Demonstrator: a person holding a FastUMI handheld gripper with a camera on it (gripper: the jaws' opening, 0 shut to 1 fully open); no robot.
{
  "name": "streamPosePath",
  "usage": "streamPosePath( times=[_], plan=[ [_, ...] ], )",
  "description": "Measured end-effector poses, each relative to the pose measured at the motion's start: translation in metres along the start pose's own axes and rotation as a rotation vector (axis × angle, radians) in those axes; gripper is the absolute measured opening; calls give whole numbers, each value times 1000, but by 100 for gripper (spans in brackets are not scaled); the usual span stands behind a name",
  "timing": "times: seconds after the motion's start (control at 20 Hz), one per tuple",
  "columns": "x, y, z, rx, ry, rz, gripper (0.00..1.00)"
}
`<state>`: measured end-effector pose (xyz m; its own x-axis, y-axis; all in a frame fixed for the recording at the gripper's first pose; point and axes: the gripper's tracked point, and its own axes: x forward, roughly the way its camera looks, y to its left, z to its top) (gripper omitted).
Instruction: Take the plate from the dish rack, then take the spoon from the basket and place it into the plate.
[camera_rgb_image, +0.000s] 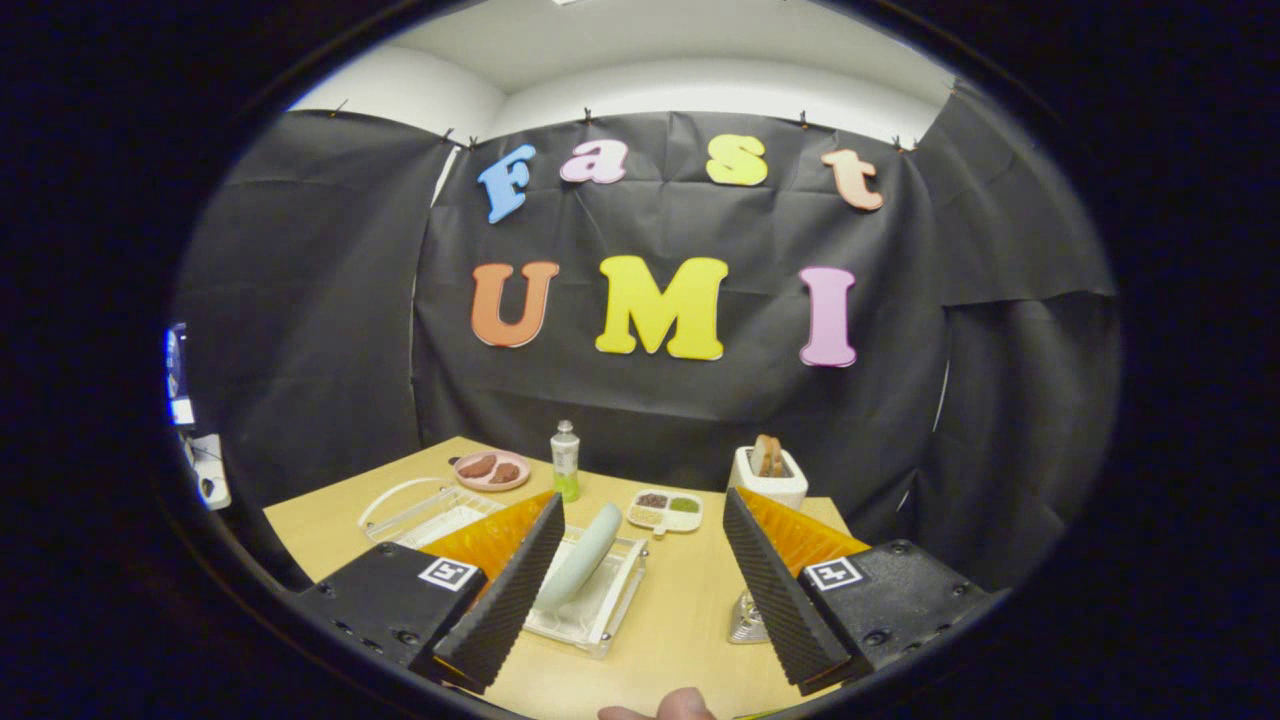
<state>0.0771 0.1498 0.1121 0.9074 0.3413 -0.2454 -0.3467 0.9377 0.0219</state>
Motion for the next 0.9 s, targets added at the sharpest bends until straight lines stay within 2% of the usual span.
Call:
streamPosePath(
  times=[0.4,0.7,0.9],
  plan=[
    [77,29,-12,162,379,76,100],
    [125,45,-37,202,578,75,100],
    [151,43,-57,223,682,24,100]
  ],
)
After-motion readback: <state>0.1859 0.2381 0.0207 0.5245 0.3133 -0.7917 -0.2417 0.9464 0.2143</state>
